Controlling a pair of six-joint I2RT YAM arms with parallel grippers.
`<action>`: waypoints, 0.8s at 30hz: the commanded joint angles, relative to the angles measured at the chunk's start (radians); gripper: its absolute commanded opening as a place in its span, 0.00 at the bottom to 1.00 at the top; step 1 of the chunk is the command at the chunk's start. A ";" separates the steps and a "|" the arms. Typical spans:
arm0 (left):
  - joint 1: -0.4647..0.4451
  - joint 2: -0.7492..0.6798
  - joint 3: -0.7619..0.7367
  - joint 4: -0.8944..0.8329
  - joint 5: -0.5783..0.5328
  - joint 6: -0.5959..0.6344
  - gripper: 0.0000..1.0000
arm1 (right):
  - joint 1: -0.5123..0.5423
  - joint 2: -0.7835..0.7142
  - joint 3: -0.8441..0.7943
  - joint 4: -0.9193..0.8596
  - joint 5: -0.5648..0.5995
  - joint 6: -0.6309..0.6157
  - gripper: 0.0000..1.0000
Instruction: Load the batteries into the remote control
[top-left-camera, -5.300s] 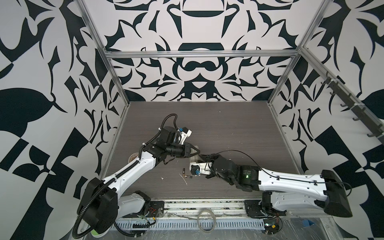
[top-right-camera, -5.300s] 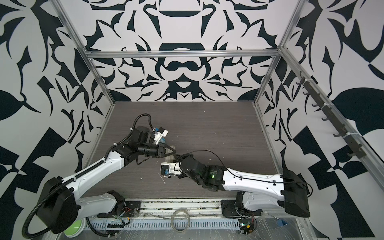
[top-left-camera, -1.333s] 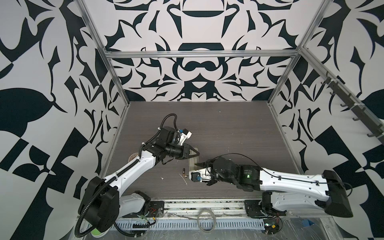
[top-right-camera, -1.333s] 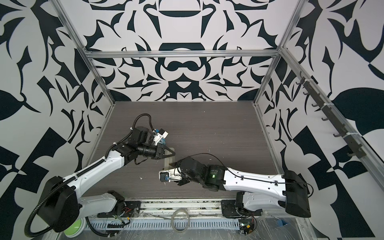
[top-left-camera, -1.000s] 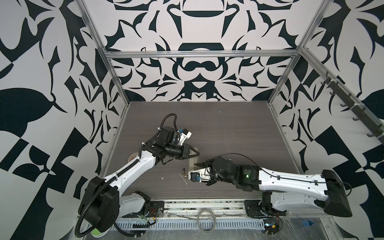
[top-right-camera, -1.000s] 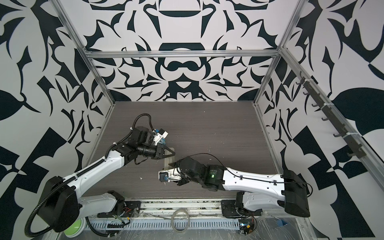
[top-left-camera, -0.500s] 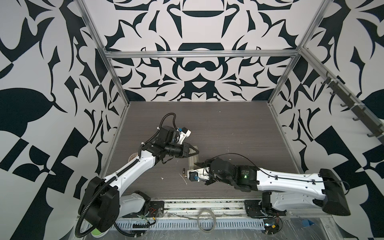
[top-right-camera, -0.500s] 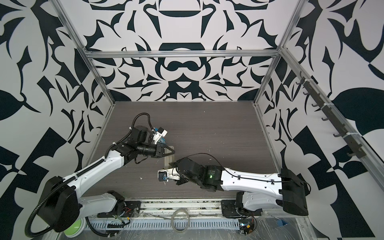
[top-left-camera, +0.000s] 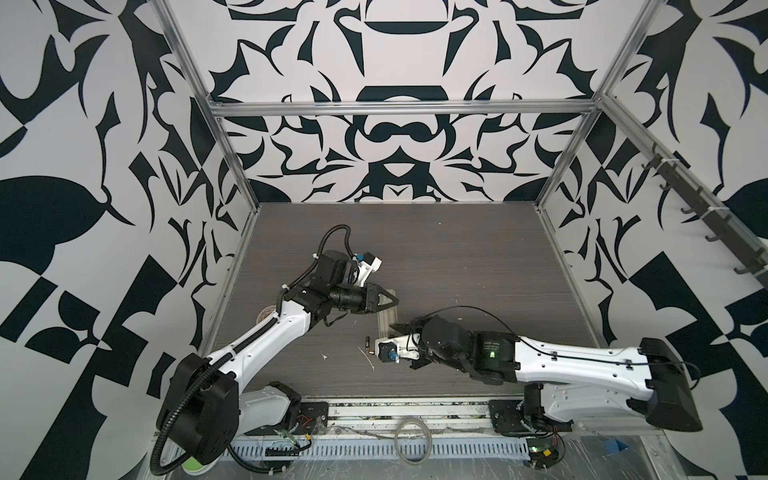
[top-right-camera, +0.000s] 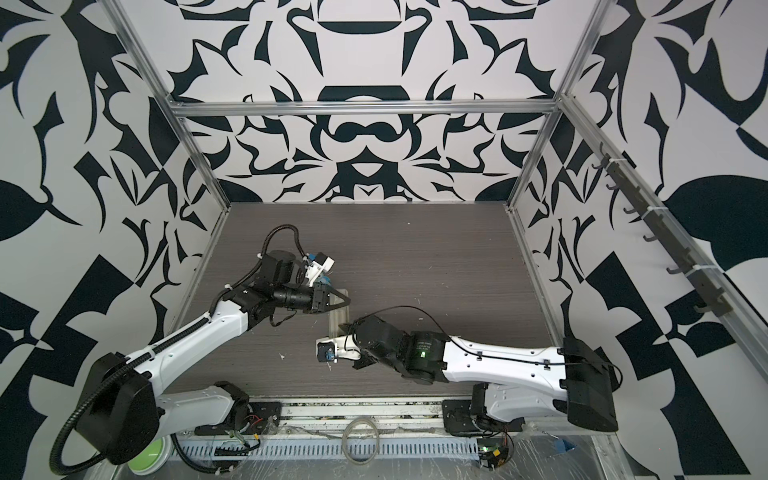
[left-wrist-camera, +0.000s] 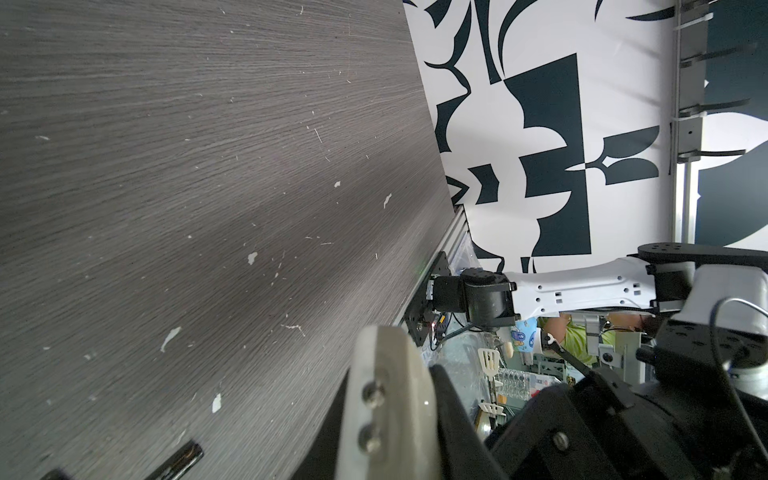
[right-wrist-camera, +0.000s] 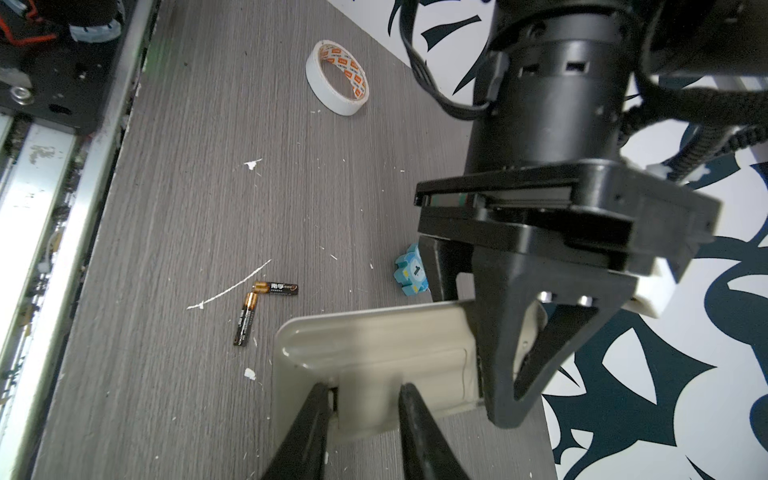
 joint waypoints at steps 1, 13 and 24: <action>-0.011 -0.001 0.007 -0.052 0.061 0.001 0.00 | -0.018 -0.039 0.001 0.111 0.109 -0.003 0.32; -0.011 0.001 0.008 -0.058 0.050 0.005 0.00 | -0.017 -0.057 -0.008 0.125 0.115 -0.003 0.32; -0.011 -0.005 0.009 -0.058 0.048 0.001 0.00 | -0.017 -0.069 -0.015 0.131 0.116 -0.003 0.31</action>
